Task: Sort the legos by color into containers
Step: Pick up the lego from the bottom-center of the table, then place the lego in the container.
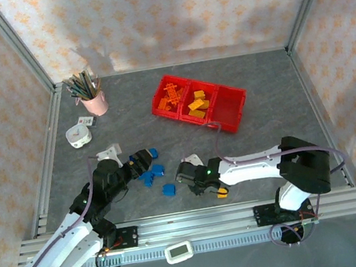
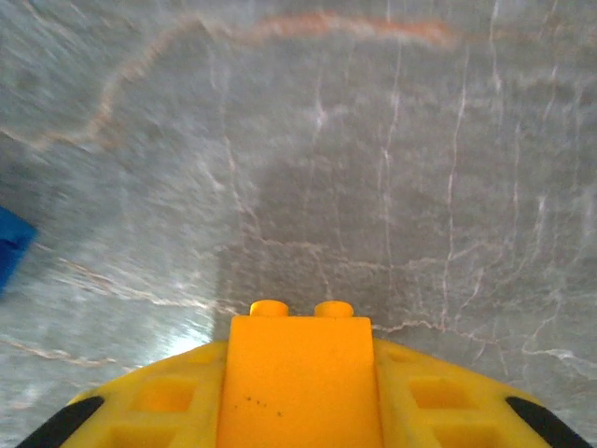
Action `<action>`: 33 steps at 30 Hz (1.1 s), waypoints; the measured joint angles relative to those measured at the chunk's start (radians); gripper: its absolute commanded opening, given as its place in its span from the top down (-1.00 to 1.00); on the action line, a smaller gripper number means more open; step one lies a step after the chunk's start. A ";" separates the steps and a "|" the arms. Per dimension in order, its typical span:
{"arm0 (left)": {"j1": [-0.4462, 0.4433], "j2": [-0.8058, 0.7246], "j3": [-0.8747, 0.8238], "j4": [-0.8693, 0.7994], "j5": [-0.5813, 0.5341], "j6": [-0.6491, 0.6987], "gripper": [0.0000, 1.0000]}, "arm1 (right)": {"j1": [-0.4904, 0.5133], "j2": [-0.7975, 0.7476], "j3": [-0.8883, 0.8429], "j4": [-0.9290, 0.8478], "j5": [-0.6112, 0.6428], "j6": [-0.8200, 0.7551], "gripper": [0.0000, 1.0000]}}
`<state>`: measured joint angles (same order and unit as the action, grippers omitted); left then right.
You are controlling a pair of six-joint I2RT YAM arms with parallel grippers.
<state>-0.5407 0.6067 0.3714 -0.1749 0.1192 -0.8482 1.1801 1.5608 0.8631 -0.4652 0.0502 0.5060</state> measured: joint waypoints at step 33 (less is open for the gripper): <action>0.007 0.410 0.201 0.253 0.084 0.072 -0.98 | -0.662 0.487 0.789 0.001 0.100 -0.248 -0.15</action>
<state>-0.5339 1.0164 0.5724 0.0780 0.2035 -0.7761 0.5182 2.0476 1.6524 -0.4644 0.1501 0.2577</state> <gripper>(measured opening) 0.992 0.567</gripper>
